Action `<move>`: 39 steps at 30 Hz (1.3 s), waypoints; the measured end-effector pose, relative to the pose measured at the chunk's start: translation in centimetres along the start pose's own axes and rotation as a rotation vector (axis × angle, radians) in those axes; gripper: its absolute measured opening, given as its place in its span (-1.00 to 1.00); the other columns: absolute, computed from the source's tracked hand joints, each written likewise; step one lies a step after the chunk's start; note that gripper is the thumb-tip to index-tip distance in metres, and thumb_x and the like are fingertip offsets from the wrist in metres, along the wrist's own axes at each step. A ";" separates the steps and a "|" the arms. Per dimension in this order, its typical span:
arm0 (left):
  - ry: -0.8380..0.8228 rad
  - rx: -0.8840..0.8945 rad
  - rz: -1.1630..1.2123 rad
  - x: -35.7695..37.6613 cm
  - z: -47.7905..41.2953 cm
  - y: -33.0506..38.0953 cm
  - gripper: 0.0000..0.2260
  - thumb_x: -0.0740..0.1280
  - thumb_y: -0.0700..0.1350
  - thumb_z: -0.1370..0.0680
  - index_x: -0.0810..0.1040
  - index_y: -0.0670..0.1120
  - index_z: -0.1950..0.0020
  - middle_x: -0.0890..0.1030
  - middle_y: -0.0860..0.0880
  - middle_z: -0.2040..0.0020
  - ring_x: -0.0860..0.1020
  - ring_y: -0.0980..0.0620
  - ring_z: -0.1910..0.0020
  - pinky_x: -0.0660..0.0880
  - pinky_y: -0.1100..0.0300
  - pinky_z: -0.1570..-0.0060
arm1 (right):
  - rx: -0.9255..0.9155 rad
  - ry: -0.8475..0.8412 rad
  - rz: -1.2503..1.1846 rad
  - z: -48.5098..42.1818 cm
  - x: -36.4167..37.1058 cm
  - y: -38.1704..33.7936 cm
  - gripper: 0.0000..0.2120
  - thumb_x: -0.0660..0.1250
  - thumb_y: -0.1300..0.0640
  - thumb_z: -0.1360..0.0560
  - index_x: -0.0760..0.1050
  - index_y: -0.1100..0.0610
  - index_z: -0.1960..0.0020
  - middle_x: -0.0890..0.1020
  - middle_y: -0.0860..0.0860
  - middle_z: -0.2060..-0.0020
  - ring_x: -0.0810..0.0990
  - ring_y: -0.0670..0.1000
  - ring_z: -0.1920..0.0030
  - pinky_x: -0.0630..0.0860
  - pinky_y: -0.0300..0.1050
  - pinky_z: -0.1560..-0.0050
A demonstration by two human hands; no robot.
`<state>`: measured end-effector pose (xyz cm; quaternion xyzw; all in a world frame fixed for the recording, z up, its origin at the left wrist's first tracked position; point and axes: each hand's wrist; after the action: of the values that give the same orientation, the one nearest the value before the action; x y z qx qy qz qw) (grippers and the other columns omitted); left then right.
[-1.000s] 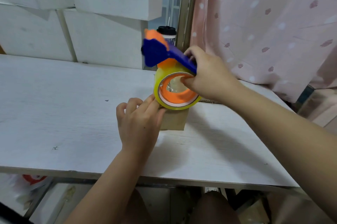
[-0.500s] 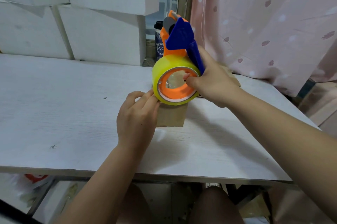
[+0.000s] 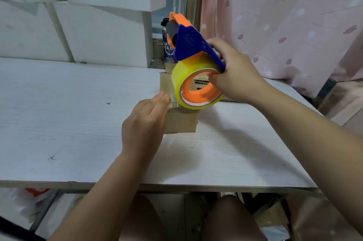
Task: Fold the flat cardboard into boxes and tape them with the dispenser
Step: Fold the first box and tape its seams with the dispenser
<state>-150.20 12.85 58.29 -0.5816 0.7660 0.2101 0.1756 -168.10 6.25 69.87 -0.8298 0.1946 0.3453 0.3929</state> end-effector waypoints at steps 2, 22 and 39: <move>-0.024 -0.037 0.037 0.0 0.0 0.2 -0.81 0.41 -0.26 -0.48 0.63 -0.28 -0.08 0.65 -0.22 -0.03 0.65 -0.20 0.08 0.61 -0.09 0.32 | 0.003 0.004 0.029 -0.4 -0.4 0.5 -0.43 0.33 0.36 -0.40 0.37 -0.10 -0.29 0.53 -0.08 0.01 0.48 -0.11 0.16 0.35 -0.37 0.28; -0.003 0.014 0.054 0.4 0.3 0.1 -0.79 0.26 -0.21 -0.56 0.62 -0.26 -0.09 0.64 -0.18 -0.09 0.67 -0.15 0.09 0.61 -0.07 0.37 | -0.018 0.100 0.052 2.1 -1.6 4.7 -0.40 0.17 0.21 -0.20 0.45 -0.04 -0.23 0.49 -0.24 0.20 0.45 -0.31 0.20 0.27 -0.51 0.34; -0.030 -0.002 0.087 0.1 0.0 0.4 -0.78 0.26 -0.21 -0.56 0.62 -0.29 -0.09 0.63 -0.22 -0.10 0.66 -0.20 0.08 0.60 -0.11 0.35 | -0.006 0.095 0.068 1.5 -1.1 7.1 -0.43 0.15 0.23 -0.18 0.46 0.01 -0.18 0.52 -0.09 0.19 0.45 -0.16 0.25 0.29 -0.49 0.31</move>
<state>-150.59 12.88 58.31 -0.5446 0.7876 0.2273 0.1772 -173.73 3.06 66.34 -0.8393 0.2401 0.3193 0.3688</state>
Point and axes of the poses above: each hand's wrist, its own z-axis away from the middle knuckle, its own x-axis out of the palm, y = z × x
